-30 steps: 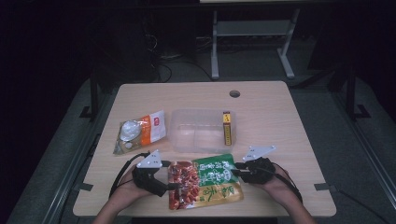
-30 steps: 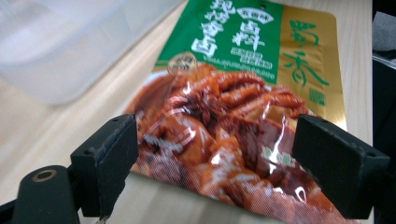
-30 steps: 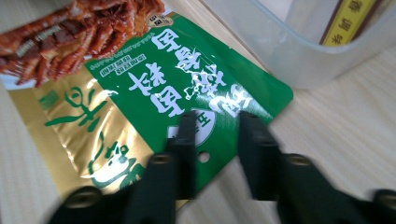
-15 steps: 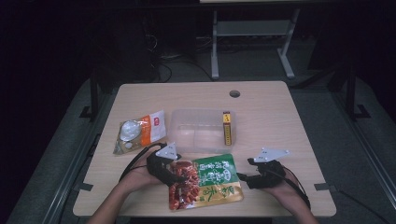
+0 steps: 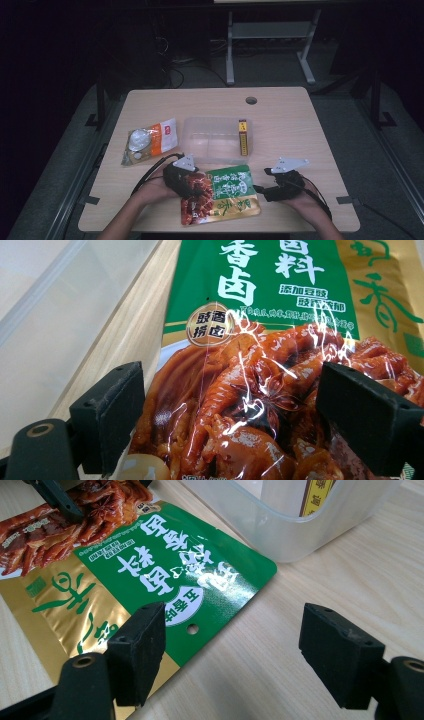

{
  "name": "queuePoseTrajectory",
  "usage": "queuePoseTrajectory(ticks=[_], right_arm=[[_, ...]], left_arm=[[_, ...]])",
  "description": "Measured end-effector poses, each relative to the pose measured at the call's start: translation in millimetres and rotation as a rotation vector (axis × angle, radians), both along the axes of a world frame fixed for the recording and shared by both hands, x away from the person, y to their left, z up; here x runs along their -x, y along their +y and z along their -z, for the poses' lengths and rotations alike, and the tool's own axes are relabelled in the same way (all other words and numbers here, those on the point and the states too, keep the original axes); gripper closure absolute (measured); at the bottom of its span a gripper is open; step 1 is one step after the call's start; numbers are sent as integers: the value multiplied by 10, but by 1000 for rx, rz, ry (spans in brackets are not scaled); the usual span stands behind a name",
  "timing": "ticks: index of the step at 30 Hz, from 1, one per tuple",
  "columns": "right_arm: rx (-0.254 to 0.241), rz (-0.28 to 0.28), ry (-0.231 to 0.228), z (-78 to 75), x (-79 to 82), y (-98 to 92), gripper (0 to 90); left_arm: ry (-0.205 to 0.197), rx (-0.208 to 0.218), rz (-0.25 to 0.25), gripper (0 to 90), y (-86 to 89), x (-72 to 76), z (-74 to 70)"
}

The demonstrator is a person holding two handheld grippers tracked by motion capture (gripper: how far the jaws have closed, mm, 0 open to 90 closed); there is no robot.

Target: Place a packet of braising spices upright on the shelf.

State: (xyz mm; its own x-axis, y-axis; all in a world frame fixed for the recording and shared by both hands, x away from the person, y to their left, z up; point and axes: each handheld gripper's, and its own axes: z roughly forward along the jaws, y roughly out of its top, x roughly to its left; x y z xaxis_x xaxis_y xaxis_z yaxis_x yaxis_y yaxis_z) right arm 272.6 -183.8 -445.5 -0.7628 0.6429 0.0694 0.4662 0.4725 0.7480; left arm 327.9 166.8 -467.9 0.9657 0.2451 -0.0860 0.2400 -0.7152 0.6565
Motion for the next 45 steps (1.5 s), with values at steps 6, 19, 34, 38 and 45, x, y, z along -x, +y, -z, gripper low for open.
queuePoseTrajectory(ticks=[6, 19, 34, 38, 45], right_arm=[[-4, 9, 1, 3, -20, -31, 264], [-9, 16, -2, -5, -24, -50, 264], [-2, 15, -3, -31, -45, -49, 265], [2, 19, 2, -16, -58, -64, 266], [2, 17, 2, -12, -67, -71, 266]], left_arm=[[-13, -24, -8, 135, -20, 44, -14], [-46, -36, 6, 550, -48, 99, -73], [29, 1, -34, 887, -31, 104, -90], [54, 28, -42, 892, 22, 114, -110], [69, 98, -44, 896, 143, 153, -190]])
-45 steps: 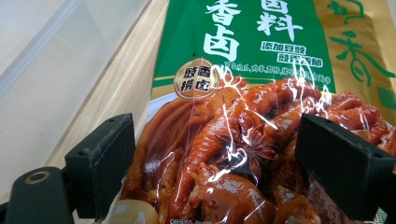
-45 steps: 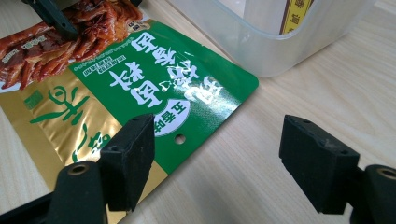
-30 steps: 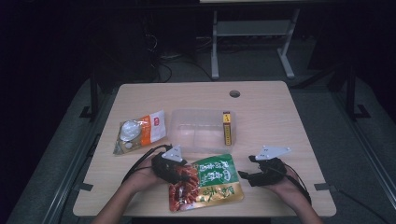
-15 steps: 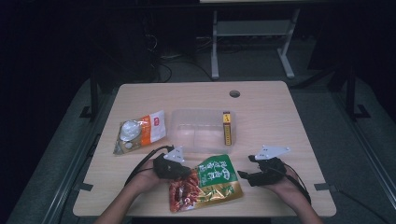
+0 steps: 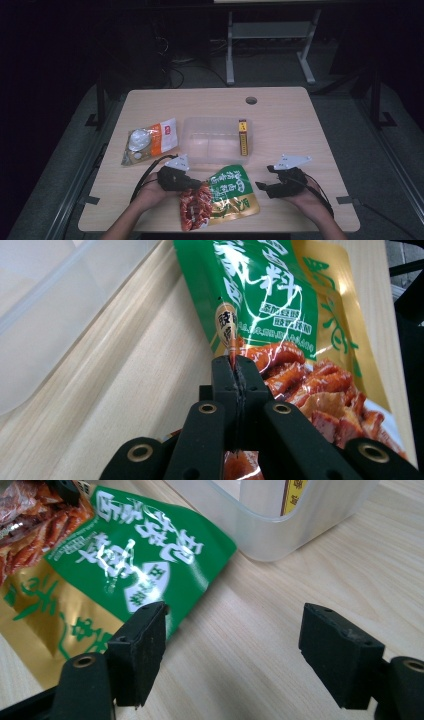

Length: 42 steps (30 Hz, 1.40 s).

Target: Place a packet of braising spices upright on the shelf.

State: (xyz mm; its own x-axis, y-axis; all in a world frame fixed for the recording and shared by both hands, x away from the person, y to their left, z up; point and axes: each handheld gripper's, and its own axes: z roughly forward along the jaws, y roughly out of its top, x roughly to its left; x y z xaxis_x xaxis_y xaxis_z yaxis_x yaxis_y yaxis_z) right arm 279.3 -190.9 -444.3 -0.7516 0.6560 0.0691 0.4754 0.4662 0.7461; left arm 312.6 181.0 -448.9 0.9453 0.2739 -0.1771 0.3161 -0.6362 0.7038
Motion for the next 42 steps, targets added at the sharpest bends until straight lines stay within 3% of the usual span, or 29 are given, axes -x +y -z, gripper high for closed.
queuePoseTrajectory(ticks=[2, 12, 21, 28, 34, 42], right_arm=[[0, -1, 6, 1, 1, 3, 265], [-5, -24, 18, 13, 12, 9, 259], [-3, -40, 27, 24, 10, 27, 259], [-26, -96, 45, 47, 13, 94, 254], [-99, -173, 81, 15, 30, 270, 190], [-172, -227, 96, 7, -132, 690, 201]], left_arm=[[-3, 25, -11, 897, 41, 12, -45], [-21, 73, -31, 898, 219, 41, -195], [-49, 181, -90, 899, 419, 45, -409], [-95, 268, -148, 899, 517, 64, -544], [-120, 295, -200, 898, 583, 54, -593], [-154, 346, -234, 899, 645, 42, -680]])
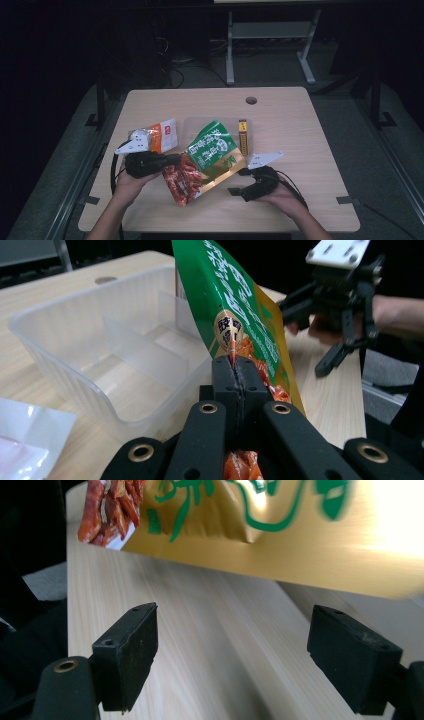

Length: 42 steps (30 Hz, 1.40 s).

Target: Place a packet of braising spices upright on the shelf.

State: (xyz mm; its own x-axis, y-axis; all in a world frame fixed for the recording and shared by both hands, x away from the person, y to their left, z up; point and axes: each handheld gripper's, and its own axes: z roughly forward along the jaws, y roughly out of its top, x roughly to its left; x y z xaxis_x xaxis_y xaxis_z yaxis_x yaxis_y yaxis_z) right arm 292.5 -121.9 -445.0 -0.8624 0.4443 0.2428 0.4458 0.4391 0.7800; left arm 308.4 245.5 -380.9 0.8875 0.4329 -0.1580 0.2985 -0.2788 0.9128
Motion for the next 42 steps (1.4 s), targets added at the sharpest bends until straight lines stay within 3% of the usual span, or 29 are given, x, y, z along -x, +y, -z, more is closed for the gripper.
queuePoseTrajectory(ticks=[3, 12, 19, 22, 24, 31, 34, 42], right_arm=[[-18, -8, -7, -16, -47, 102, 215], [-151, -24, 2, -78, -165, 317, 324], [-228, -11, -9, -133, -143, 259, 506], [-259, 2, -18, -168, -143, 212, 602], [-282, -4, 2, -184, -144, 192, 673], [-296, -6, 12, -204, -155, 160, 830], [-277, -13, 22, -229, -165, 138, 875], [-261, 8, -7, -335, -172, 44, 894]], left_arm=[[-13, 14, -14, 899, 23, 12, -27], [-20, 45, -35, 899, 54, 10, -26], [-19, 68, -45, 898, 28, 9, 16], [-27, 60, -44, 898, 1, 21, 29], [-29, 51, -50, 897, -21, 29, 51], [-22, 17, -37, 897, -58, 36, 104], [-5, 5, -31, 896, -75, 47, 142], [17, -89, 11, 896, -176, 68, 217]])
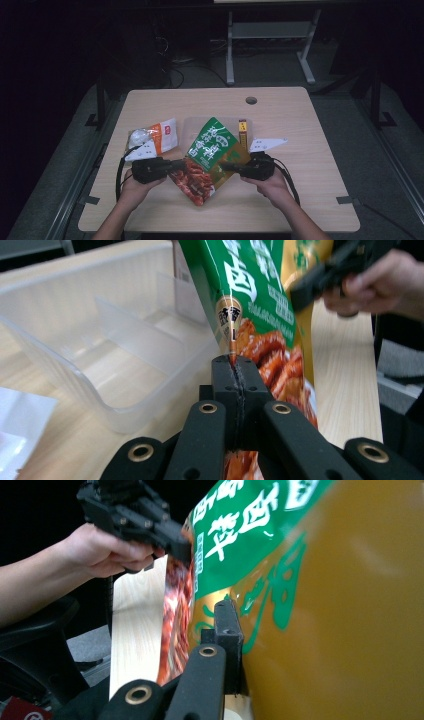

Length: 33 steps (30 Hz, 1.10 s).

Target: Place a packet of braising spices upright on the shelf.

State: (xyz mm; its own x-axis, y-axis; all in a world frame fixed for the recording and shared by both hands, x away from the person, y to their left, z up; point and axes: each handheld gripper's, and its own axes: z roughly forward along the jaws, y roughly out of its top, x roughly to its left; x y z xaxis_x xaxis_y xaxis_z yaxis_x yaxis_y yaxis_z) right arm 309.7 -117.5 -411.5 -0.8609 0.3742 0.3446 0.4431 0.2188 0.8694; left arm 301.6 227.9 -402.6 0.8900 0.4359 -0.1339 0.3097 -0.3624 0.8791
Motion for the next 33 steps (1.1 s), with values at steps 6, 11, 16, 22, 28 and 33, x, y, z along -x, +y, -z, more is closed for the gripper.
queuePoseTrajectory(ticks=[6, 11, 16, 22, 28, 33], right_arm=[[-4, 16, -37, -80, -18, -77, 895], [12, 3, -49, -109, -9, -104, 897], [14, -21, -59, -128, 5, -84, 898], [29, -55, -75, -179, 38, -66, 898], [41, -87, -87, -244, 89, -47, 898], [53, -97, -90, -292, 135, -40, 898]], left_arm=[[20, -66, 50, 895, -111, 24, 56], [19, -108, 69, 892, -163, 26, 95], [15, -129, 67, 881, -159, 14, 110], [14, -144, 47, 821, -147, 1, 124], [32, -138, 9, 720, -33, -57, 141], [31, -166, -20, 575, -1, -23, 180]])
